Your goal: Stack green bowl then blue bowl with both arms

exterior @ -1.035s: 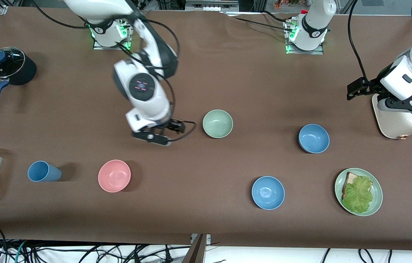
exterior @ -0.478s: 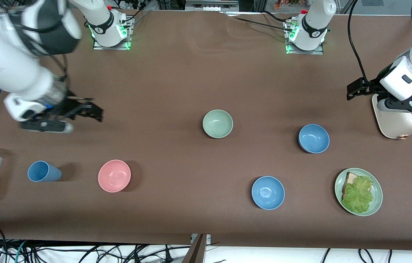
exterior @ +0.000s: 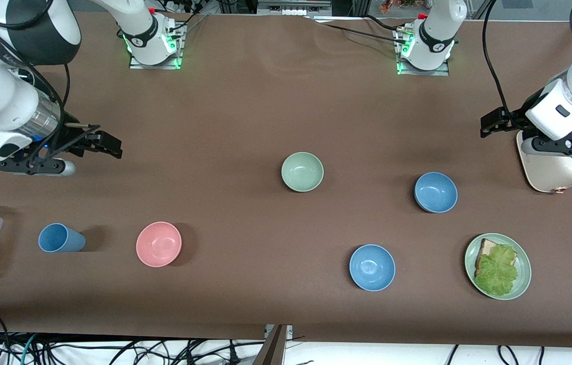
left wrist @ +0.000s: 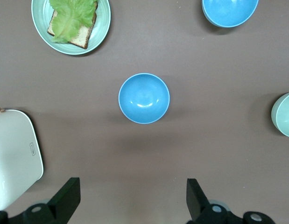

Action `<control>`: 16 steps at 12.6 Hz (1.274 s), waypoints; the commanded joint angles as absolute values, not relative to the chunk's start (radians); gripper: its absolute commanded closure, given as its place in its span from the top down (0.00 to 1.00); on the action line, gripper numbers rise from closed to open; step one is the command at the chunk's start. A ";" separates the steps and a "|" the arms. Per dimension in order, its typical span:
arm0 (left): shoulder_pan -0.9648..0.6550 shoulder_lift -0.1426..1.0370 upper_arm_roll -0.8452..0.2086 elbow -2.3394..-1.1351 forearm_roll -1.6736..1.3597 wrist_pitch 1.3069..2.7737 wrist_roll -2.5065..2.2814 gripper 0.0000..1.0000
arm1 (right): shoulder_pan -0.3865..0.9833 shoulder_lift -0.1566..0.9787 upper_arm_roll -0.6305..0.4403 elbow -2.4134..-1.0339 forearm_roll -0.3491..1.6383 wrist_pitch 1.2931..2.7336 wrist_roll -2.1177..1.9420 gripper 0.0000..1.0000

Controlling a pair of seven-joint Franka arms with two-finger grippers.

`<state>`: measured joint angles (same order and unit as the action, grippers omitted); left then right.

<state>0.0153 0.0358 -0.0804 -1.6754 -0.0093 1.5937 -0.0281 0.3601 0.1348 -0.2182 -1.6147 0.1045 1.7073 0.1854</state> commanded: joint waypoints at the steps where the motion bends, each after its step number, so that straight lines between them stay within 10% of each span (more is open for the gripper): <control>1: 0.023 0.044 -0.086 -1.655 -0.015 1.575 -0.023 1.00 | 0.174 0.098 -0.042 -1.612 0.081 1.671 0.166 0.99; 9: 0.044 0.213 -0.086 -1.661 0.000 1.598 0.000 1.00 | 0.083 0.060 0.034 -1.612 0.046 1.617 0.167 0.99; 16: 0.109 0.406 -0.086 -1.840 0.002 2.009 0.169 1.00 | 0.084 0.072 0.031 -1.548 0.034 1.614 0.163 0.99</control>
<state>0.0818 0.4185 -0.0780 -1.7882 -0.0083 1.9554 0.1085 0.1028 0.0700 0.0156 -1.5883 0.0490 1.6302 0.1778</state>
